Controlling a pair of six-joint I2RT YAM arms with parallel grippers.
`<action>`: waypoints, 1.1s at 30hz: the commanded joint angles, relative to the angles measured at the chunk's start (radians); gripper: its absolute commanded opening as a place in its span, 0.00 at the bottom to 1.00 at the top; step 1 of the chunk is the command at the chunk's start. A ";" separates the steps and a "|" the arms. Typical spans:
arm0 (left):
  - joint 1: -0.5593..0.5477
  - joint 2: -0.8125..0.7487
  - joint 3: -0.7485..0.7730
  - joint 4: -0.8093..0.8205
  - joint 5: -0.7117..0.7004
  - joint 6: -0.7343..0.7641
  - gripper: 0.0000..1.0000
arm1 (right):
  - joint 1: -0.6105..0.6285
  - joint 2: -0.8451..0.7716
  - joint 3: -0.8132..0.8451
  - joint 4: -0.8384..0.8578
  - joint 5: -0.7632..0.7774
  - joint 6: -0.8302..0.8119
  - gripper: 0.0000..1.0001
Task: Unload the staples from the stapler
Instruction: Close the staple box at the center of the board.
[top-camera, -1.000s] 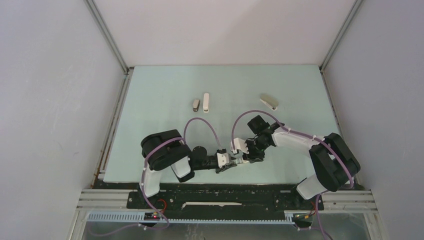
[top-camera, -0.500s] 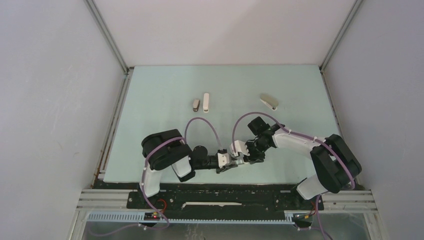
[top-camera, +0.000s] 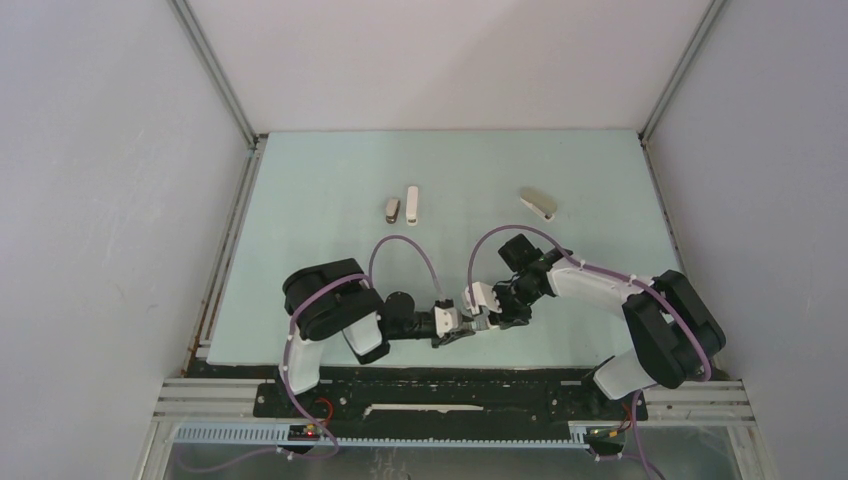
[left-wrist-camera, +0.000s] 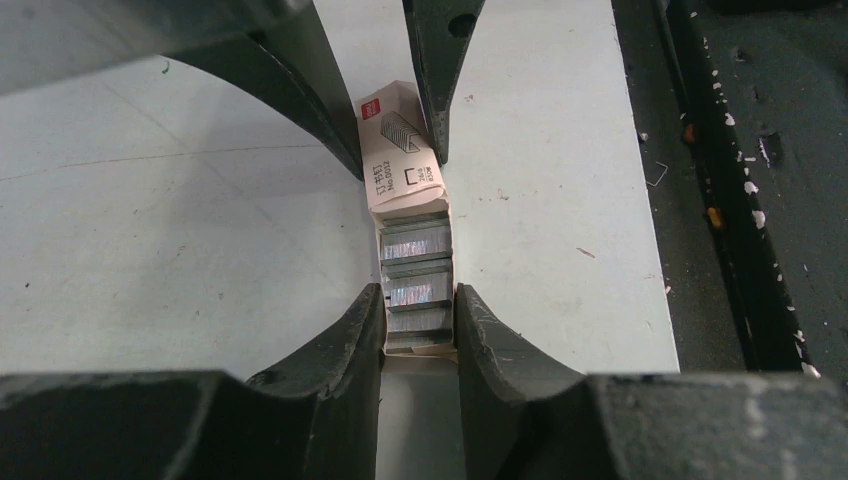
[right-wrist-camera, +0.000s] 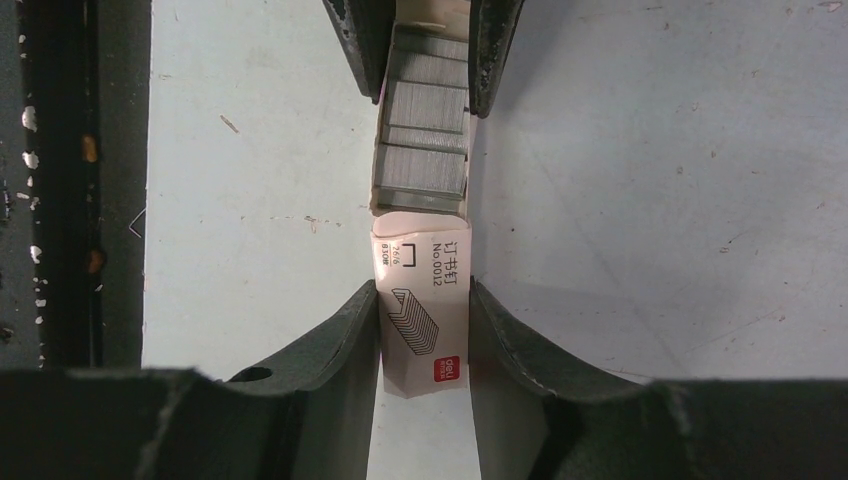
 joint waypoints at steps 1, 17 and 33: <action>0.010 -0.001 -0.041 0.005 0.000 0.035 0.23 | -0.015 -0.015 -0.012 -0.016 -0.003 -0.021 0.43; 0.015 -0.014 -0.041 0.002 0.058 0.026 0.23 | -0.003 -0.036 -0.029 -0.025 -0.020 -0.071 0.45; -0.002 -0.002 0.019 -0.034 0.102 0.031 0.23 | 0.049 -0.036 -0.032 -0.022 -0.006 -0.085 0.46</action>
